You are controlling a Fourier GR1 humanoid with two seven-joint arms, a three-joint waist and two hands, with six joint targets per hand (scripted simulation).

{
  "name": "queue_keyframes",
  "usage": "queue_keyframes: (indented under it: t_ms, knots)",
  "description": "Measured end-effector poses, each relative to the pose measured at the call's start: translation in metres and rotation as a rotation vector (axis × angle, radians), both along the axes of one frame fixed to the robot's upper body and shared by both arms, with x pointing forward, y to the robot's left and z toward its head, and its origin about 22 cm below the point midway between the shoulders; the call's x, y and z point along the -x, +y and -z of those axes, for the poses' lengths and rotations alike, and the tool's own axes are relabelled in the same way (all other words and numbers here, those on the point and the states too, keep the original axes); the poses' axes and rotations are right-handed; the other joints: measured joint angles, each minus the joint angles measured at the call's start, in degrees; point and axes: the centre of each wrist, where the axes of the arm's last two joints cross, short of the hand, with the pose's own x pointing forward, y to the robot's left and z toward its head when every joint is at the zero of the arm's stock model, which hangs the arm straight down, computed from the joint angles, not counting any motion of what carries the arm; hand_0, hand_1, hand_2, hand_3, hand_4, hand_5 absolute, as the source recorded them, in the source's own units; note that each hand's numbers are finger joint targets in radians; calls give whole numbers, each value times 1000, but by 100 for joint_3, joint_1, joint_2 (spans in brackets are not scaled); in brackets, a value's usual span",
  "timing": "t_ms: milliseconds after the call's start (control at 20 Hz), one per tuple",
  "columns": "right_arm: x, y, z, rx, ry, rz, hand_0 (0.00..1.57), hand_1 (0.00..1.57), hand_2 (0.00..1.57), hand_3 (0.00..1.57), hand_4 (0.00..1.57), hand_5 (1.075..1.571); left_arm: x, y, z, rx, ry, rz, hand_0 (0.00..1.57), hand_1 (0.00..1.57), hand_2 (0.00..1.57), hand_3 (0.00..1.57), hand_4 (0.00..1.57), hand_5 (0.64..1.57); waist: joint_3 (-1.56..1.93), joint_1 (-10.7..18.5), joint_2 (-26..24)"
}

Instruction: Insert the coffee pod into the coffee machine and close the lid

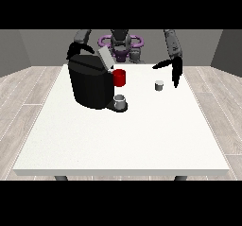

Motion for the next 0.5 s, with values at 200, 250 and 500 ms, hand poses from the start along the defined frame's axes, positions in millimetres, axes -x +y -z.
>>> queue_keyframes:
  t_ms: [200,250,500]
  knots:
    - [-5,-3,7,19,28,8,0,0,0,0,428,1571,-7,-9,4,-56,12,28,105,105,502,0,0,1571,1,16,63]
    - [-6,-2,9,23,42,15,0,0,0,0,423,1571,-9,-10,5,-75,25,34,223,223,529,222,0,1571,1,38,22]
    - [-10,-3,12,42,71,28,0,0,0,0,412,1571,-11,-10,14,-127,69,21,758,758,820,513,0,1571,2,62,9]
